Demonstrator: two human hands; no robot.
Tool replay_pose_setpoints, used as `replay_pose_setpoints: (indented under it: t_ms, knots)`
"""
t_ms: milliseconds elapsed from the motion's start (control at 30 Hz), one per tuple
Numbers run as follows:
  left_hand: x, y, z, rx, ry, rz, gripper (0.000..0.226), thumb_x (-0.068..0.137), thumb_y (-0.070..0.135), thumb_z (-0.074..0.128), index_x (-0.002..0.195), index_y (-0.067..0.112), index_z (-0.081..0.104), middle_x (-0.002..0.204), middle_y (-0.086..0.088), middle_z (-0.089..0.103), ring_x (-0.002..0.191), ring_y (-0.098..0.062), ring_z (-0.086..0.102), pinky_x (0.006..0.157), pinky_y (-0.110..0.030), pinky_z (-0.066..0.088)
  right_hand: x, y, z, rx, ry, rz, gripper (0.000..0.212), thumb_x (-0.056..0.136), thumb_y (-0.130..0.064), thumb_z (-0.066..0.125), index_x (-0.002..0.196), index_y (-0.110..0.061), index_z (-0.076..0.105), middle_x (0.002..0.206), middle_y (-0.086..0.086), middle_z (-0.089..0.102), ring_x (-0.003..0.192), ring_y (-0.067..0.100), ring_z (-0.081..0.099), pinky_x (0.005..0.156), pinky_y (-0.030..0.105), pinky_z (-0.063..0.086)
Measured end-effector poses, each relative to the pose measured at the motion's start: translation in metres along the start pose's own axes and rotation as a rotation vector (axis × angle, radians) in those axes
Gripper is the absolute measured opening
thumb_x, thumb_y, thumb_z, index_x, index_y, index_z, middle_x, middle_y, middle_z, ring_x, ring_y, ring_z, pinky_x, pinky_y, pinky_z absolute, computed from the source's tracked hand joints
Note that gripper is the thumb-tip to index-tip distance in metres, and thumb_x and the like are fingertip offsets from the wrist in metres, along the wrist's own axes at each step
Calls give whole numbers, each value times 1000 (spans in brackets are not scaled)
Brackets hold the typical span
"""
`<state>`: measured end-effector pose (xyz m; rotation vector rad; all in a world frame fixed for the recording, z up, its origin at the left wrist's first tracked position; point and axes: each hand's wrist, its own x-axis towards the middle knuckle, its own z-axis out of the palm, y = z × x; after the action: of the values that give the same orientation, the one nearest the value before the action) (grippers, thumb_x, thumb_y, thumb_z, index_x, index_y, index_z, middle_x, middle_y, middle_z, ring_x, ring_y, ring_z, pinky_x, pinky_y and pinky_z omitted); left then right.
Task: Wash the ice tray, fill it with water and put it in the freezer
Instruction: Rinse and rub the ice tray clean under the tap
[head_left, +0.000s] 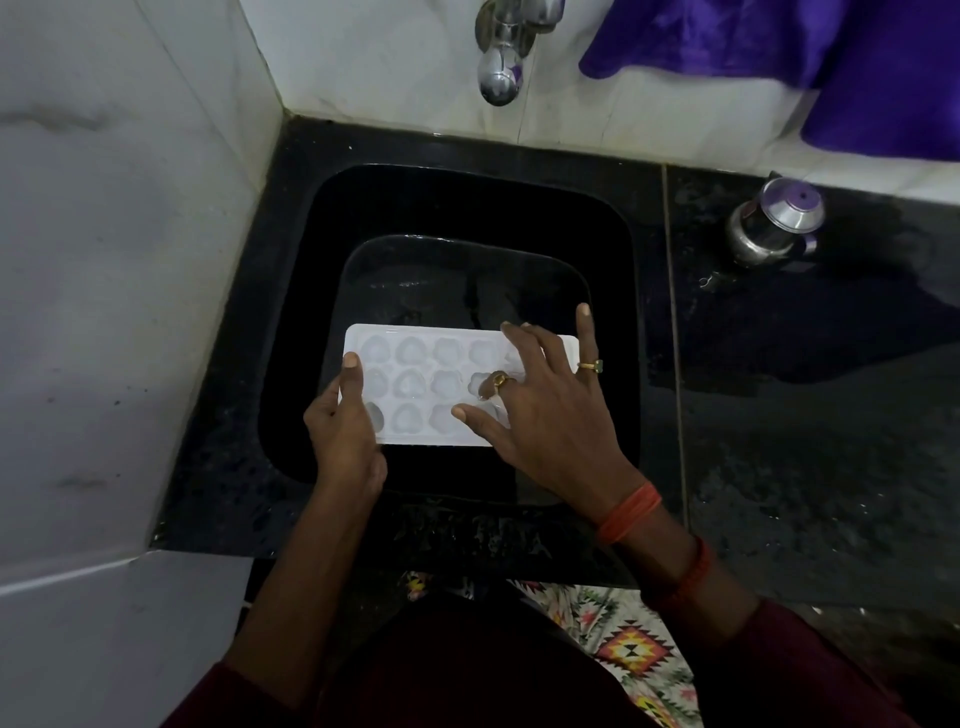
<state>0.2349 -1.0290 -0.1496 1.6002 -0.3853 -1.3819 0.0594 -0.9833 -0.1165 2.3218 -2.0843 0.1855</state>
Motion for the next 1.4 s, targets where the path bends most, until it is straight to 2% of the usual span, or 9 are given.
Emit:
replay_pose_setpoints:
  t_ms: [233, 367, 567, 700, 867, 1067, 1200, 1400]
  knots:
    - [2, -2, -2, -1, 2, -6, 28, 98, 40, 64, 95, 14, 74, 93, -1, 78, 86, -21, 76, 65, -36, 63, -1, 1, 2, -9, -43, -1, 54, 94, -68, 41, 99, -28, 77, 143, 14, 55, 137, 30, 47, 122, 62, -2]
    - [3, -2, -2, 9, 13, 3, 30, 98, 40, 63, 100, 12, 74, 101, -5, 77, 91, -23, 76, 71, -38, 64, 1, 2, 0, -16, -12, -16, 52, 94, -66, 45, 98, -26, 78, 142, 16, 55, 136, 31, 49, 121, 64, 2]
    - [4, -1, -2, -2, 11, 11, 26, 98, 38, 64, 94, 14, 73, 91, 0, 77, 85, -19, 76, 66, -35, 63, 1, 1, 0, -58, -71, -1, 61, 94, -69, 33, 105, -28, 76, 148, 13, 50, 140, 29, 43, 122, 60, -6]
    - [4, -2, -2, -9, 1, 9, 26, 98, 38, 64, 94, 14, 74, 92, -1, 77, 86, -20, 76, 68, -36, 63, 2, 2, 1, -68, -95, 1, 59, 94, -70, 35, 108, -29, 75, 149, 14, 48, 141, 30, 42, 123, 60, -5]
    - [3, -1, -1, -11, 2, 6, 27, 98, 38, 63, 95, 13, 74, 95, -3, 77, 91, -23, 76, 74, -41, 64, 0, 3, -4, -55, -39, 14, 58, 94, -70, 39, 107, -27, 75, 148, 13, 51, 140, 28, 43, 122, 63, 0]
    - [2, 0, -1, -17, 6, -2, 26, 98, 38, 63, 94, 15, 74, 94, -2, 78, 90, -23, 76, 72, -41, 64, -13, 2, -6, -8, -19, 14, 58, 94, -71, 38, 111, -29, 74, 148, 10, 50, 141, 26, 42, 122, 63, -2]
    - [1, 0, 0, -16, 2, 1, 26, 98, 39, 63, 95, 15, 74, 97, -3, 78, 93, -24, 75, 75, -42, 63, -18, 1, -7, 28, 21, 4, 54, 95, -69, 42, 112, -30, 74, 147, 9, 50, 139, 25, 45, 121, 65, 2]
    - [0, 0, 1, -6, 0, -10, 27, 98, 40, 63, 98, 15, 74, 100, -3, 77, 93, -24, 76, 74, -42, 64, -20, -2, -10, 25, 2, -10, 53, 96, -70, 41, 104, -31, 76, 149, 8, 49, 141, 24, 42, 122, 63, -2]
